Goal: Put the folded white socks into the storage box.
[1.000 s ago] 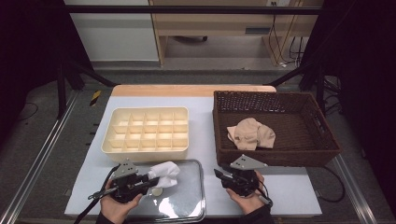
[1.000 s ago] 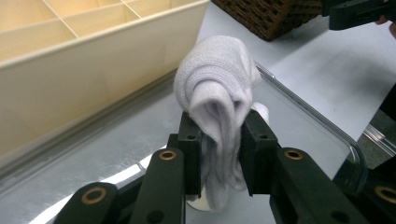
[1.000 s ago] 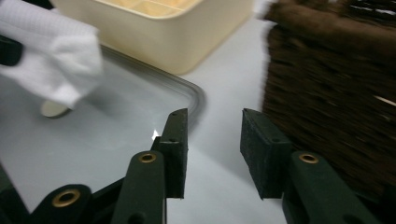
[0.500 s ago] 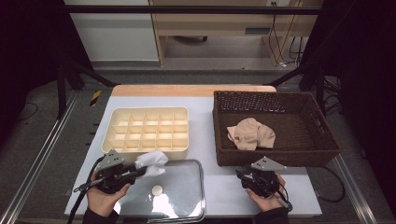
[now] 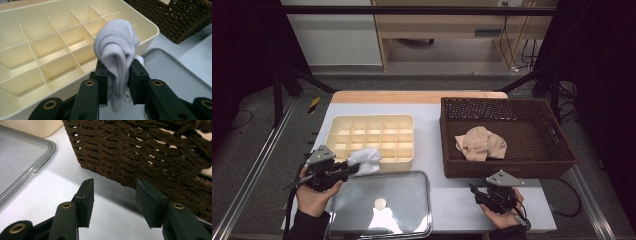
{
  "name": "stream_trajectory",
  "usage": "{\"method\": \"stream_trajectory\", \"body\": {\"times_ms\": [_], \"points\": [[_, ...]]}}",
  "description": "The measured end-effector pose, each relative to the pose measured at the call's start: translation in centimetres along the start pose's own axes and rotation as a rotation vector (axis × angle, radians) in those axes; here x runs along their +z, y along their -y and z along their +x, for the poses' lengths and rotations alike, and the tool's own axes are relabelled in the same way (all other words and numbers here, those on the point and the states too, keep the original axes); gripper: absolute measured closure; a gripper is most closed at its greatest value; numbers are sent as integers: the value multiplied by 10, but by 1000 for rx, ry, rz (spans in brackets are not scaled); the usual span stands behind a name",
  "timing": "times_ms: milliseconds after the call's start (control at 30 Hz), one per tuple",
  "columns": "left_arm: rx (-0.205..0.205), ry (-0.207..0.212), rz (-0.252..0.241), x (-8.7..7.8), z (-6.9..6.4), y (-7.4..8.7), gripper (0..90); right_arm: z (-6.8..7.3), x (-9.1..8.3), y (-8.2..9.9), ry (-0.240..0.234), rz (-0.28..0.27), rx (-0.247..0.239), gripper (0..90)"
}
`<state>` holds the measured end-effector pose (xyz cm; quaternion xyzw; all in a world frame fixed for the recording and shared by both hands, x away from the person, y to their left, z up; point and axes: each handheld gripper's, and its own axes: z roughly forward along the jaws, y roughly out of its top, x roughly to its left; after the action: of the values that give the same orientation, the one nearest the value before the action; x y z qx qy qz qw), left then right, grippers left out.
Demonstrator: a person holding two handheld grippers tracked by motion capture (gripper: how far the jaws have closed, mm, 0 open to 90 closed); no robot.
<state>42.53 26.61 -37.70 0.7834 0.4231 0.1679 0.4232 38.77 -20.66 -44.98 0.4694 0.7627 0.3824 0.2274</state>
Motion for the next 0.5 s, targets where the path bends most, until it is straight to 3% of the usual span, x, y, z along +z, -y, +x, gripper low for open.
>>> {"method": "stream_trajectory", "body": {"times_ms": [300, 500], "points": [[0, -22, -13, -4, 10, -16, 712, -2, 0, 1, 1, -2, 8, 498], [-8, -61, -8, 8, 24, -25, 712, -2, 1, 2, -5, 2, 1, 499]]}}
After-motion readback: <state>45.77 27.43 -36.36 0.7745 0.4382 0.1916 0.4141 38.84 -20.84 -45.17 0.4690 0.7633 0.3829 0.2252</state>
